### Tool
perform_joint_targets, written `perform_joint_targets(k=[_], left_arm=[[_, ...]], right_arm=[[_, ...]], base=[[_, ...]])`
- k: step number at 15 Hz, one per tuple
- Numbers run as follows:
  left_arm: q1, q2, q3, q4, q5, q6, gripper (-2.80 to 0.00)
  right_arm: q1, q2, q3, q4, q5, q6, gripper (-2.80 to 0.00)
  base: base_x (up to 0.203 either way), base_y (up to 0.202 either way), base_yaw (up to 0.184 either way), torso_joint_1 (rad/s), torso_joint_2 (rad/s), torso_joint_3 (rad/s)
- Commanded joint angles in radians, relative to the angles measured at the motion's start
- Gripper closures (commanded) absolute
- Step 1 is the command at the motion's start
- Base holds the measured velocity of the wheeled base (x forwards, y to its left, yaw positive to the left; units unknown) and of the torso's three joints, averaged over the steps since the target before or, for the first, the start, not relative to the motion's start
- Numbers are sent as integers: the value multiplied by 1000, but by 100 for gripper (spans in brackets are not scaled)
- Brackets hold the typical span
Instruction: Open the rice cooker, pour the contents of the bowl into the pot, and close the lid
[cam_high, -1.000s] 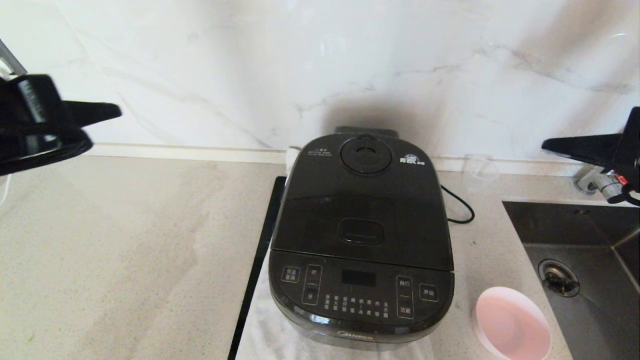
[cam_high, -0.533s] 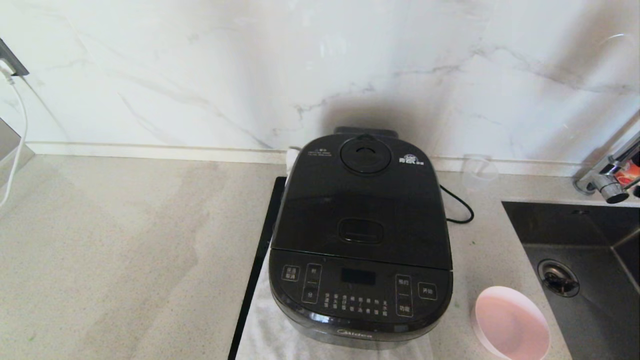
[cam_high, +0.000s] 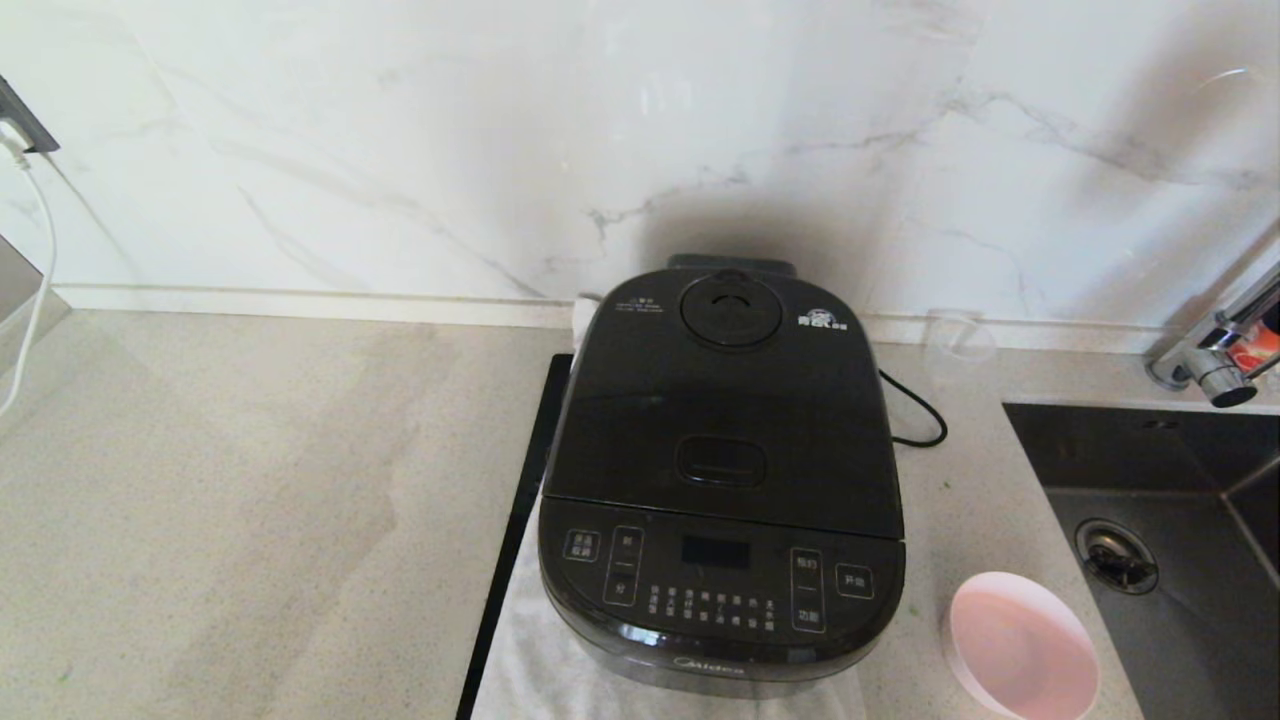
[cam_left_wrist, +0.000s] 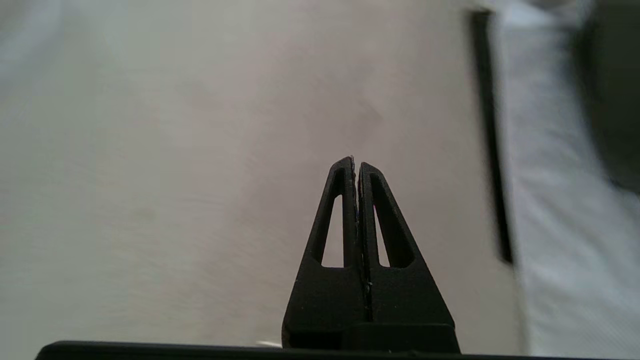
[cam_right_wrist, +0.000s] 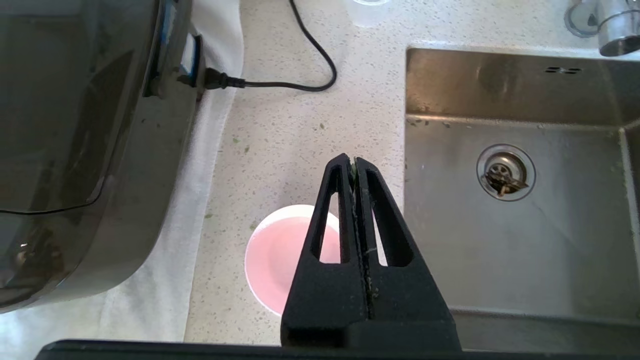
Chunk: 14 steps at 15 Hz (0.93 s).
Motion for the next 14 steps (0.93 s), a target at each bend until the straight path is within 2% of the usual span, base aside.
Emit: perform_joint_targets(k=[1, 4, 6, 10, 12, 14], left_arm=[[0, -32, 66, -8, -75, -9, 0], [0, -33, 73, -26, -73, -12, 0], [0, -33, 73, -26, -70, -26, 0], [0, -33, 73, -26, -70, -26, 0], [0, -33, 73, -26, -70, -26, 0], [0, -33, 73, -26, -70, -26, 0]], right_arm=[[60, 11, -15, 1, -1, 7, 0], [238, 37, -46, 17, -1, 68, 0], [341, 68, -106, 71, 38, 166, 0], [387, 136, -212, 217, 322, 210, 0], [390, 209, -235, 223, 394, 236, 0], [403, 286, -262, 218, 431, 256, 0]], base=[[0, 0, 0, 0, 0, 0], [0, 0, 0, 0, 0, 0], [0, 0, 0, 0, 0, 0], [0, 0, 0, 0, 0, 0], [0, 0, 0, 0, 0, 0], [0, 0, 0, 0, 0, 0]])
